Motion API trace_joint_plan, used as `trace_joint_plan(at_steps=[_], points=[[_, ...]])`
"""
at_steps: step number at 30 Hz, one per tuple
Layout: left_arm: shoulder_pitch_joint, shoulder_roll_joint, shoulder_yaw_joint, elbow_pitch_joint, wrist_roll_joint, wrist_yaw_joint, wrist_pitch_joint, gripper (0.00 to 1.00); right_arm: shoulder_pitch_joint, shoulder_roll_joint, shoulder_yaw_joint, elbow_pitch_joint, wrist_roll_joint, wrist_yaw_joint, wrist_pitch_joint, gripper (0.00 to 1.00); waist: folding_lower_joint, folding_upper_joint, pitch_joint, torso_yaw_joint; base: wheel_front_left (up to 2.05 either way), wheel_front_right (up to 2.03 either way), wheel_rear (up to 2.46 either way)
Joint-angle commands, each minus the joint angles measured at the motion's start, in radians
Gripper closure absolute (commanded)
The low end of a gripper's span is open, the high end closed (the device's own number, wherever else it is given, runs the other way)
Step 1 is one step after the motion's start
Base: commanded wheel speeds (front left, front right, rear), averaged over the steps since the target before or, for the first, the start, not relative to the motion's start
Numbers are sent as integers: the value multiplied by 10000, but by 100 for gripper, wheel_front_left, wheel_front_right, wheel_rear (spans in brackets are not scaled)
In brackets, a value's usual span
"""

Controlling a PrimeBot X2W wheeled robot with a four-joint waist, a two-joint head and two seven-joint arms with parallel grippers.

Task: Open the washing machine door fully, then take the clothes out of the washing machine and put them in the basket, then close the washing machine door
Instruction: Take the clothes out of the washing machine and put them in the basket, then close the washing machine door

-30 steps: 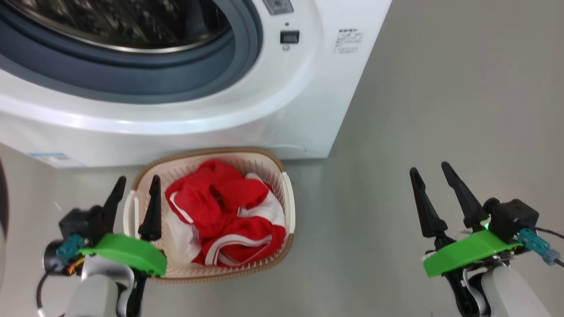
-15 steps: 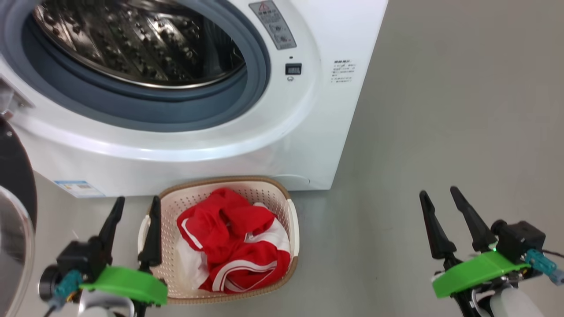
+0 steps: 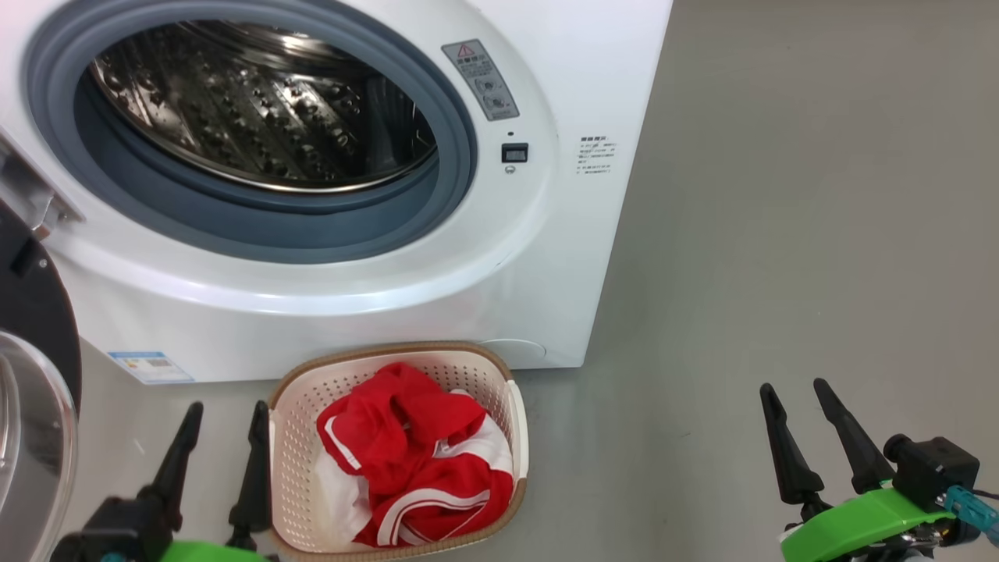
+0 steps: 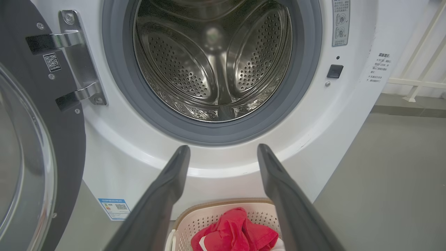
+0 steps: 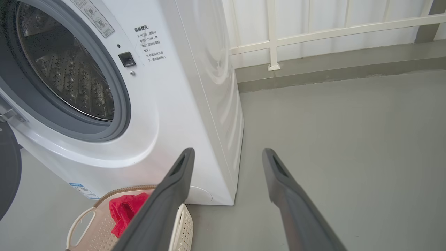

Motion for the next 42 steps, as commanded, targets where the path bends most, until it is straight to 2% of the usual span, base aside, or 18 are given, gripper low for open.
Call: trace_joint_plan(at_steps=[1, 10, 27, 42], points=[[148, 90, 405, -424, 124, -56, -51, 0, 78, -106, 121, -279, 16, 46, -65, 0, 0, 0, -79, -41, 0, 0, 0], [637, -62, 507, -762, 145, -56, -51, 0, 302, -75, 66, -313, 18, 46, -65, 0, 0, 0, -207, -123, 0, 0, 0], [583, -122, 404, -840, 197, -56, -51, 0, 272, -87, 20, -362, -3, 46, -65, 0, 0, 0, -83, -60, -3, 3, 0], [491, -40, 362, -853, 150, -56, -51, 0, 189, -33, -4, -363, -12, 46, -65, 0, 0, 0, 47, -33, -98, 98, 0]])
